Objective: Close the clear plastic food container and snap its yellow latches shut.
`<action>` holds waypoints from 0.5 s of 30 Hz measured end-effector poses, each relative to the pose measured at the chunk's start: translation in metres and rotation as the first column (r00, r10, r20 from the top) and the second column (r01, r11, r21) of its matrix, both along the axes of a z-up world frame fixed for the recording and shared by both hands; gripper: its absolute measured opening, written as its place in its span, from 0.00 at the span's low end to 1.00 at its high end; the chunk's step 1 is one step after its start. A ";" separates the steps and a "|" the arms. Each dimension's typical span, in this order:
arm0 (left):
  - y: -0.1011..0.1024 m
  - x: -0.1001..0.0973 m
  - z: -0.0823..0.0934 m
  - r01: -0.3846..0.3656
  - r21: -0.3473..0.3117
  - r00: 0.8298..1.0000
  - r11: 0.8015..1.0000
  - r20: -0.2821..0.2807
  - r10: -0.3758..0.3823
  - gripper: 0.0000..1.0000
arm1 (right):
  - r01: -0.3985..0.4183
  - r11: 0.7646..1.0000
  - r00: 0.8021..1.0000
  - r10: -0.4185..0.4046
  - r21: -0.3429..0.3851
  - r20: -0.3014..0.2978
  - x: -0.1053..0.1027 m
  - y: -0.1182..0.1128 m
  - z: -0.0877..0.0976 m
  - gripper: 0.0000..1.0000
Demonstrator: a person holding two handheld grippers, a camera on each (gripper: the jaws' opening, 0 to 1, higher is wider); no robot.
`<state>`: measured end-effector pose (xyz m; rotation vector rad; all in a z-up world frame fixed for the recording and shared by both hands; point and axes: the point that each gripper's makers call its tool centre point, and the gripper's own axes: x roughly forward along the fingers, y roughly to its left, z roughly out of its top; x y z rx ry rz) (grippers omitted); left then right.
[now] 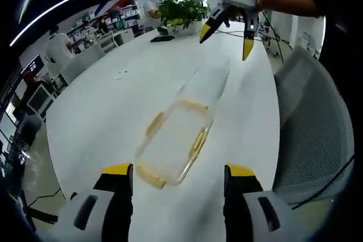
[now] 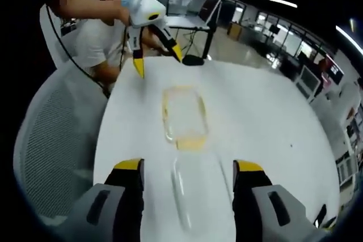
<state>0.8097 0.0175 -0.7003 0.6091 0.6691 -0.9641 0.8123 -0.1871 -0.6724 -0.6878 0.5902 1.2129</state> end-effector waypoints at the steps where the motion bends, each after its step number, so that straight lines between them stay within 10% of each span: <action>1: 0.000 0.001 -0.001 0.006 0.006 1.000 1.000 -0.001 -0.006 0.60 | -0.007 1.000 1.000 0.007 -0.003 -0.003 0.001 0.003 -0.001 0.60; 15: 0.003 0.024 -0.013 0.063 0.053 0.998 0.997 -0.021 -0.062 0.54 | -0.052 0.998 0.998 0.050 -0.040 -0.029 0.015 0.030 -0.019 0.55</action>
